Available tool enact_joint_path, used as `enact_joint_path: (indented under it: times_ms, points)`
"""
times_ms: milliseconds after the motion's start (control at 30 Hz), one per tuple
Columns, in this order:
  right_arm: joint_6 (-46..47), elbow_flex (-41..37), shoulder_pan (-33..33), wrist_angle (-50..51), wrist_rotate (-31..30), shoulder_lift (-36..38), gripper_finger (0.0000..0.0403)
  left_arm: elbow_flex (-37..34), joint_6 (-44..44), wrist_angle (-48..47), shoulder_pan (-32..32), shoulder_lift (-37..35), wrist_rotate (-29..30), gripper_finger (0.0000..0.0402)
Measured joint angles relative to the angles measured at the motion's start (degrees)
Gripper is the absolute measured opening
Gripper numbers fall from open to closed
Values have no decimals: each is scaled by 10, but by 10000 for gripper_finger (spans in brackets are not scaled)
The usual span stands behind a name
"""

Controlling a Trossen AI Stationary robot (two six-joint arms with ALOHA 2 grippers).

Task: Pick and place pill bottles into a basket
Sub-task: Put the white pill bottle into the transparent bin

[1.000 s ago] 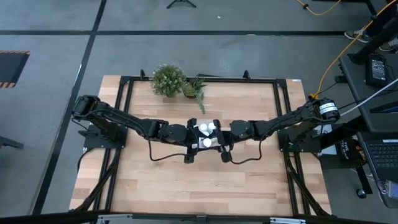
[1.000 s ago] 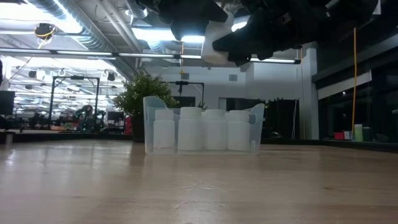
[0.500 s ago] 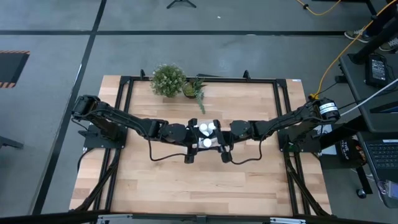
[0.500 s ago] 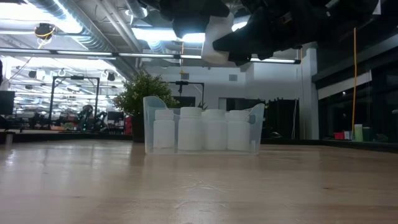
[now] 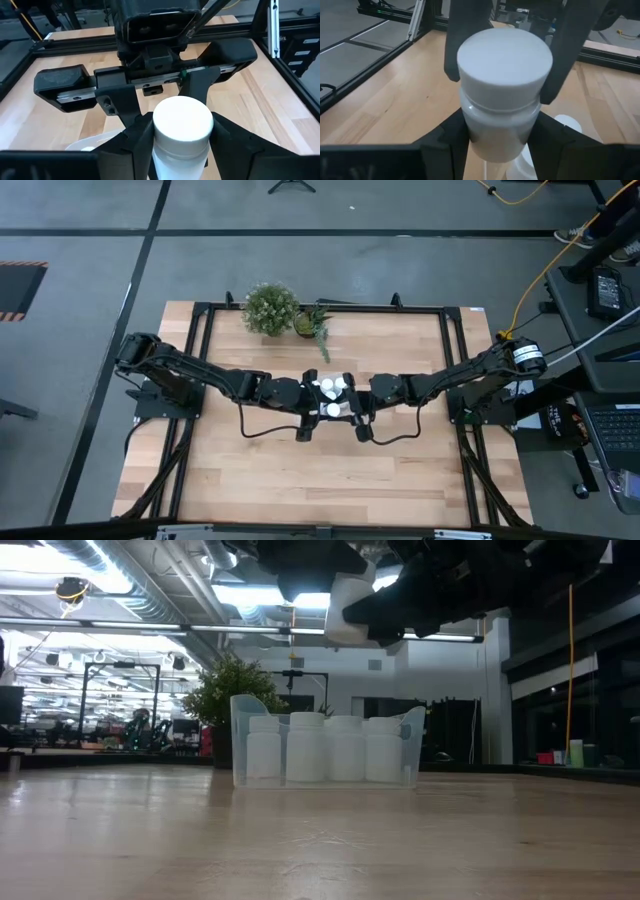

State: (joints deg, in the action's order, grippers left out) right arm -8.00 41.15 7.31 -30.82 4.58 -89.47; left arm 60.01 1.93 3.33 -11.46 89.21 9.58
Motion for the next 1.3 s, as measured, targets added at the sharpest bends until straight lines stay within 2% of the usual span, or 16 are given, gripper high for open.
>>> enact_joint_path:
  times_ms: [333, 733, 933, 1000, 1100, 1300]
  points:
    - [-2, 0, 0, -1, -2, 0, 160, 0, -25, -10, -1, -4, 0, 153]
    - [2, 0, 0, 8, 0, 4, 218, -2, -26, -76, -3, -55, -2, 153]
    - [2, 0, 0, 57, -17, 45, 221, -2, -12, -112, -2, -60, 23, 153]
    - [-1, 0, 0, 85, -42, 68, 210, -2, -12, -115, -2, -60, 25, 153]
    - [0, -4, 0, 124, -65, 100, 168, -2, -10, -127, -2, -60, 29, 153]
    - [0, -38, 0, 136, -64, 159, 29, -2, 20, -168, -2, -77, 58, 153]
